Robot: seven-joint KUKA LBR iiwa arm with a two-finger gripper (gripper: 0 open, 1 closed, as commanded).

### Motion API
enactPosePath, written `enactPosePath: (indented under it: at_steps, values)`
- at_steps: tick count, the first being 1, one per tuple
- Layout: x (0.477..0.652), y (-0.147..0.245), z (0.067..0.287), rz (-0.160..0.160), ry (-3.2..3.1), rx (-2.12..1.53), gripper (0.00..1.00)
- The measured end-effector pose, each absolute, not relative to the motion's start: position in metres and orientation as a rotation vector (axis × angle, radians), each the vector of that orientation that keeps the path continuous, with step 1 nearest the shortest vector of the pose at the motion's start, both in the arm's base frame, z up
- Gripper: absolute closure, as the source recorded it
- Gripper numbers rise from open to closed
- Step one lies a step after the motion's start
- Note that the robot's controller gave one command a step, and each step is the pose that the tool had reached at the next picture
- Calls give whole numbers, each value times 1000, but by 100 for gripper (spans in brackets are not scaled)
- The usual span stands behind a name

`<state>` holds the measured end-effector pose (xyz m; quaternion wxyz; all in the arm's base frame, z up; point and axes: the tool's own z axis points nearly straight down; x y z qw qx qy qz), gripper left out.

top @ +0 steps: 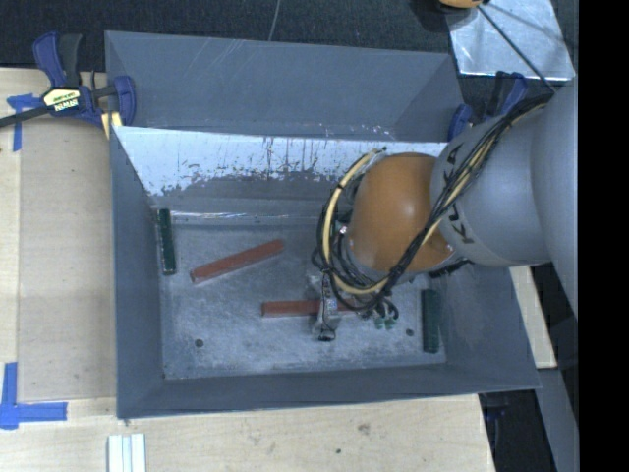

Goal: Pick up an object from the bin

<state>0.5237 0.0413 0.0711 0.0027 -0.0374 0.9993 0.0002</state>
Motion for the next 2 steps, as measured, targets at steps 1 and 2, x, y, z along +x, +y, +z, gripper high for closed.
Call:
enactPosePath:
  at_steps: [1, 2]
  values:
    - [524, 41, 71, 1, 3134, -118, 100]
    - [514, 22, 201, 0, 3139, -25, 100]
